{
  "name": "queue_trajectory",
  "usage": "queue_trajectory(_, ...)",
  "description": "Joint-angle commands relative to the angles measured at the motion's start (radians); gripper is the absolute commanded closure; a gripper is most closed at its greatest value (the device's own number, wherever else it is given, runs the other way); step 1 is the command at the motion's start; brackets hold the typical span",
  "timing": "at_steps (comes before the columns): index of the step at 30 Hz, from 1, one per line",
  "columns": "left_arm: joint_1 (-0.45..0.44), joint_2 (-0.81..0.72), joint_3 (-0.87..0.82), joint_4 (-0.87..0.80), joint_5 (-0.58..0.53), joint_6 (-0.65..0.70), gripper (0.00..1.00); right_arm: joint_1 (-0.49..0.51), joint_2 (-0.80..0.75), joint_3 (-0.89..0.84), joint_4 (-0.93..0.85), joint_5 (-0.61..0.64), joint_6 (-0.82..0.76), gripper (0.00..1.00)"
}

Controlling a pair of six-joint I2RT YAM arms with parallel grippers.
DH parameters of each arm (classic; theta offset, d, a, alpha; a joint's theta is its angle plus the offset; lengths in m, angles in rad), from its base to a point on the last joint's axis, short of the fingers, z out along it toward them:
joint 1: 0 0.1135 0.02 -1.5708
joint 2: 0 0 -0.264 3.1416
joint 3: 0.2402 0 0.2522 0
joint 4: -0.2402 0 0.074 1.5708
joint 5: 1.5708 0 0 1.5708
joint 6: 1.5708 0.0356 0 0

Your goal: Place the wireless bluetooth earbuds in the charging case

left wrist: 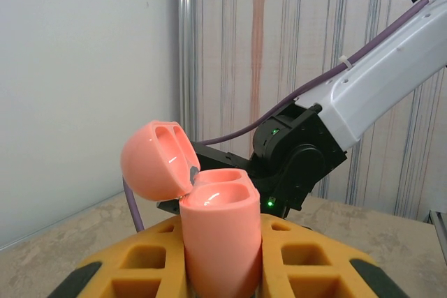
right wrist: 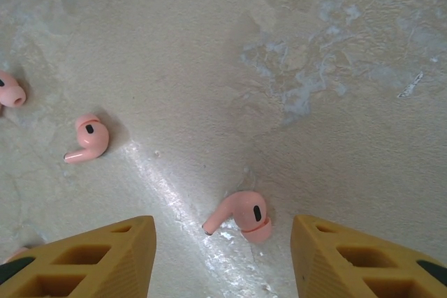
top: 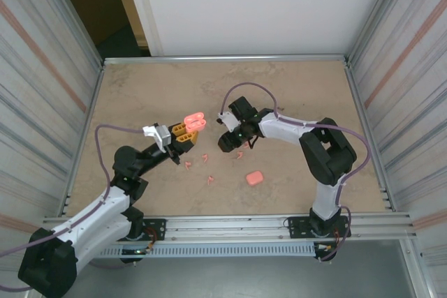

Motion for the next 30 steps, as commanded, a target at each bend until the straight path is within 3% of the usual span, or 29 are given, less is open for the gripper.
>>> queue_trajectory(1, 0.005, -0.022, -0.006, 0.005, -0.012, 0.003, 1.00, 0.009, 0.029, 0.033, -0.032, 0.011, -0.024, 0.49)
queue_trajectory(22, 0.005, -0.036, -0.004, -0.014, -0.006, 0.006, 1.00, 0.009, 0.093, 0.051, -0.032, 0.003, -0.026, 0.56)
queue_trajectory(30, 0.005, -0.061, -0.009, -0.040, -0.010, 0.012, 1.00, -0.002, 0.102, 0.049, -0.034, -0.004, -0.019, 0.63)
